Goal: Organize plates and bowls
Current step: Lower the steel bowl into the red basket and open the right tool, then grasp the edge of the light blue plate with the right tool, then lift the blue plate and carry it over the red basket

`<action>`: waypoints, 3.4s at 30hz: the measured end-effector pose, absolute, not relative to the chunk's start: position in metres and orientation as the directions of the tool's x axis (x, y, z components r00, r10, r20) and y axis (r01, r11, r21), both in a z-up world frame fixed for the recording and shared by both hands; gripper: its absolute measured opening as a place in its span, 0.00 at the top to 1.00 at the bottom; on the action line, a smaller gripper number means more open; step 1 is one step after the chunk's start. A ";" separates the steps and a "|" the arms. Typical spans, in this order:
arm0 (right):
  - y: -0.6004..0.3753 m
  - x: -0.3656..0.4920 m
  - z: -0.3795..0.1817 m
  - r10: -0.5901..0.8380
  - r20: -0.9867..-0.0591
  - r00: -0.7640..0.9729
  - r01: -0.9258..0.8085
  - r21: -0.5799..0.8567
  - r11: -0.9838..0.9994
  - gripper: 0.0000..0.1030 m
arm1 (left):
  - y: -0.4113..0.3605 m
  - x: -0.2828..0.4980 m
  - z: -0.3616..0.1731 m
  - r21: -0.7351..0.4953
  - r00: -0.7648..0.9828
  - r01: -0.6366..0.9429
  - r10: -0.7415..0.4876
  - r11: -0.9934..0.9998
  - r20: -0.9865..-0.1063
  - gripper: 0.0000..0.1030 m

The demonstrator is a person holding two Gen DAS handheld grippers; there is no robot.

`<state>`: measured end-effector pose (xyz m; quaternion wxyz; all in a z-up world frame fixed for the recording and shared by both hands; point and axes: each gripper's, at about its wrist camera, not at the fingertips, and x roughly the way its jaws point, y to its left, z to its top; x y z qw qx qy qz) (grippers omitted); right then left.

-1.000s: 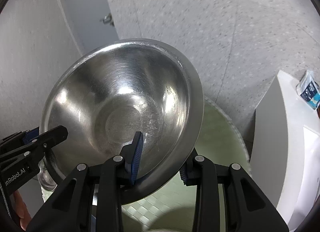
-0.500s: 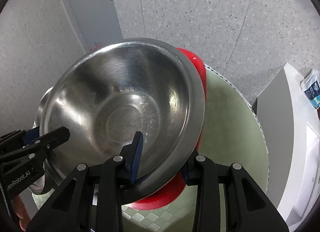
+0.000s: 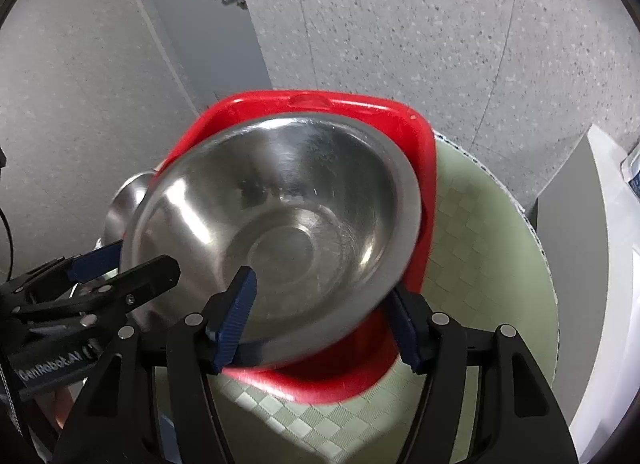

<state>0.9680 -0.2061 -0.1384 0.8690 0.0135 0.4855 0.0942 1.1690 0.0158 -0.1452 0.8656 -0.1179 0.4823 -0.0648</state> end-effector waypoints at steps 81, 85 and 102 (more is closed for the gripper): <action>-0.173 0.845 -0.076 0.179 -0.667 0.724 -0.071 0.186 0.980 0.78 | 0.050 1.024 -0.077 -0.189 0.687 0.160 -0.247 0.969 -0.684 0.77; -0.182 0.882 -0.084 0.178 -0.696 0.696 -0.082 0.169 0.982 0.78 | 0.038 1.070 -0.093 -0.199 0.650 0.129 -0.234 0.971 -0.723 0.76; -0.198 0.955 -0.142 0.230 -0.804 0.549 -0.105 0.207 0.973 0.73 | 0.004 1.196 -0.148 -0.219 0.523 0.026 -0.200 0.975 -0.829 0.75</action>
